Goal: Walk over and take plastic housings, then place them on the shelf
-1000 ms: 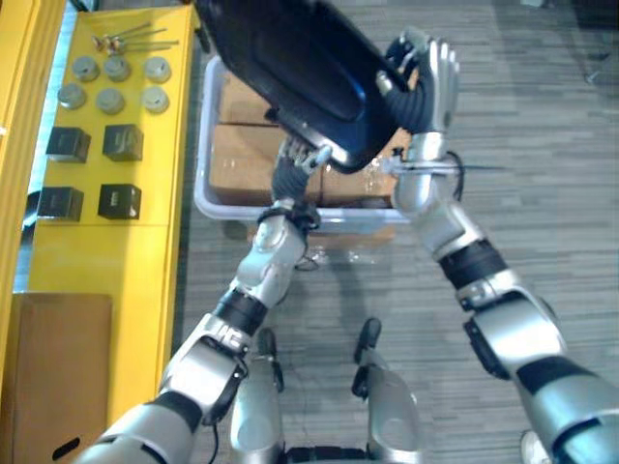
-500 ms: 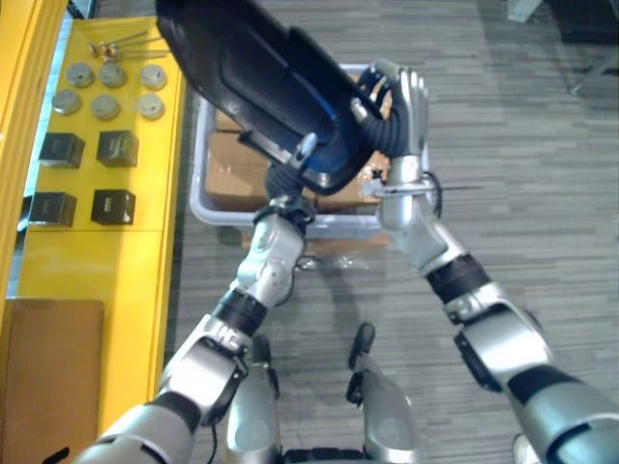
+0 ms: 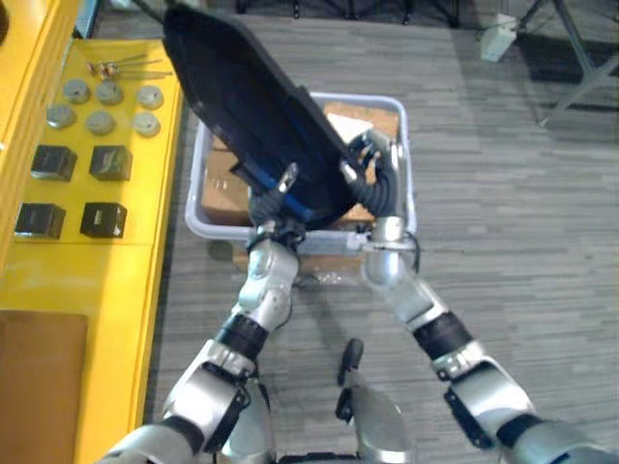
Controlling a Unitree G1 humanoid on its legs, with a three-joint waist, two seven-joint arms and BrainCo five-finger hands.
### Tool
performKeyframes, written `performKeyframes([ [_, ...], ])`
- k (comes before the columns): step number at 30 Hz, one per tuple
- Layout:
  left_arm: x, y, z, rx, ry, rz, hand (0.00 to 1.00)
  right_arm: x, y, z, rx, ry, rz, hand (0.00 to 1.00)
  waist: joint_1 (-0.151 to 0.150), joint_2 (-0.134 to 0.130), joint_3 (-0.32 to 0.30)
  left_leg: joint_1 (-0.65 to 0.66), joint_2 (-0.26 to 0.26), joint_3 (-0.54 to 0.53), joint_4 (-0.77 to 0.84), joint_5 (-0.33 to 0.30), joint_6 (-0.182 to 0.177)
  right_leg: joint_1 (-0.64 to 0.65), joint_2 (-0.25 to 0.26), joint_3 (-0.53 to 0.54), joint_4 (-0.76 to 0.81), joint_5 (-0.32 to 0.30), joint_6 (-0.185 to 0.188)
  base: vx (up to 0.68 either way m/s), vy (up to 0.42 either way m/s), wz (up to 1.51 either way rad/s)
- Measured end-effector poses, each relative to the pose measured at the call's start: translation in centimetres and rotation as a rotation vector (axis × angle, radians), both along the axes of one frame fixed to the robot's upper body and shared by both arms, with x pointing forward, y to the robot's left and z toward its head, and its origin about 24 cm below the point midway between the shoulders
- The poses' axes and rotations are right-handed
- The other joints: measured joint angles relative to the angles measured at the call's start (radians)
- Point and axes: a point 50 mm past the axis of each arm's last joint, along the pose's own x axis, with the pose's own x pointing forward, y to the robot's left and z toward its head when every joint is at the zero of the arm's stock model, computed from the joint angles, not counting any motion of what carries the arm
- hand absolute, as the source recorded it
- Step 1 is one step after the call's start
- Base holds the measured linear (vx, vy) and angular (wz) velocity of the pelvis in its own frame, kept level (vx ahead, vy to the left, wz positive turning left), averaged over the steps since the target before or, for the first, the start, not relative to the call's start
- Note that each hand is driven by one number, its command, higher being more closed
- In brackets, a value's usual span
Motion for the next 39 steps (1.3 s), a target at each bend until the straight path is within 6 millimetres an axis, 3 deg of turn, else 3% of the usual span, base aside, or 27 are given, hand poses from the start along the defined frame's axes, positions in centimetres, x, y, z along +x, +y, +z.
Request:
performKeyframes([
  [2,-0.1,0.2,-0.1,0.032,-0.022,-0.004,1.00,-0.7,-0.2,-1.0,0.025,0.025,0.028,0.00,-0.001,0.000,-0.013,0.032,-0.001,0.001,-0.020,0.002,-0.003,0.025,0.001,0.000,-0.009,0.000,0.000,0.07,0.016,-0.02],
  [6,-0.8,0.2,1.7,0.080,-0.131,-0.001,1.00,-2.1,0.5,-3.5,0.046,0.126,0.139,0.00,-0.002,0.001,-0.060,0.077,-0.003,0.008,-0.055,0.006,-0.006,0.053,0.002,0.000,-0.015,-0.004,0.002,0.05,0.022,-0.03],
  [9,-1.9,0.5,1.9,0.135,-0.187,0.025,1.00,-2.8,0.2,-3.7,0.067,0.146,0.210,0.00,0.001,0.000,-0.122,0.101,-0.006,0.012,-0.074,0.006,-0.006,0.068,0.000,0.000,-0.016,-0.008,0.006,0.03,0.019,0.00],
  [11,-2.1,0.6,2.6,0.162,-0.226,0.039,1.00,-3.0,0.0,-3.3,0.095,0.150,0.256,0.00,0.003,0.000,-0.125,0.126,-0.007,0.012,-0.081,0.006,-0.007,0.090,0.000,0.000,-0.016,-0.008,0.006,0.02,0.019,0.01],
  [16,-3.4,1.7,4.9,0.296,-0.361,0.140,1.00,-3.5,-1.0,0.8,0.279,0.109,0.562,0.00,0.005,0.001,-0.190,0.169,-0.018,0.022,-0.105,0.011,-0.004,0.116,-0.008,-0.002,-0.016,-0.022,0.014,0.00,0.009,-0.02],
  [19,-3.8,2.8,4.5,0.368,-0.354,0.219,1.00,-3.6,-3.4,3.1,0.395,0.015,0.609,0.00,0.003,0.005,-0.228,0.190,-0.022,0.024,-0.126,0.015,-0.005,0.126,-0.011,-0.003,-0.016,-0.030,0.017,-0.01,0.005,0.00],
  [21,-4.3,4.2,3.7,0.430,-0.318,0.307,1.00,-4.2,-5.9,5.1,0.495,-0.101,0.633,0.00,0.001,0.014,-0.246,0.202,-0.023,0.029,-0.136,0.017,-0.006,0.130,-0.012,-0.001,-0.016,-0.038,0.020,-0.01,0.010,-0.03],
  [24,-4.9,6.1,3.3,0.502,-0.286,0.445,1.00,-5.2,-8.5,5.8,0.588,-0.178,0.701,0.00,-0.007,0.022,-0.262,0.209,-0.024,0.033,-0.154,0.025,-0.007,0.127,-0.011,0.000,-0.016,-0.039,0.020,0.00,0.004,-0.01],
  [26,-5.5,7.3,3.4,0.542,-0.282,0.549,1.00,-5.7,-9.6,4.9,0.620,-0.157,0.751,0.00,-0.010,0.025,-0.265,0.222,-0.023,0.048,-0.167,0.027,-0.009,0.128,-0.009,0.007,-0.016,-0.040,0.020,0.02,0.013,-0.10],
  [31,-6.7,9.6,3.7,0.601,-0.277,0.754,1.00,-7.2,-11.9,-0.1,0.735,0.020,0.785,0.00,-0.029,0.035,-0.273,0.224,-0.024,0.051,-0.178,0.027,-0.009,0.123,-0.008,0.010,-0.016,-0.041,0.021,0.01,0.009,-0.03],
  [35,-8.3,10.6,2.4,0.617,-0.237,0.802,1.00,-8.8,-13.1,-4.1,0.835,0.142,0.619,0.00,-0.037,0.051,-0.284,0.228,-0.025,0.061,-0.197,0.028,-0.010,0.110,-0.007,0.027,-0.016,-0.043,0.023,0.04,0.025,-0.08],
  [36,-9.3,10.8,2.1,0.614,-0.235,0.810,1.00,-9.3,-13.4,-5.8,0.860,0.201,0.525,0.00,-0.042,0.052,-0.284,0.228,-0.024,0.069,-0.201,0.027,-0.010,0.104,-0.006,0.031,-0.016,-0.043,0.024,0.04,0.025,-0.11],
  [39,-11.2,10.4,1.8,0.607,-0.255,0.793,1.00,-10.6,-13.6,-8.2,0.926,0.264,0.426,0.00,-0.051,0.052,-0.284,0.232,-0.024,0.071,-0.208,0.027,-0.010,0.104,-0.005,0.032,-0.016,-0.044,0.025,0.01,0.006,-0.02],
])
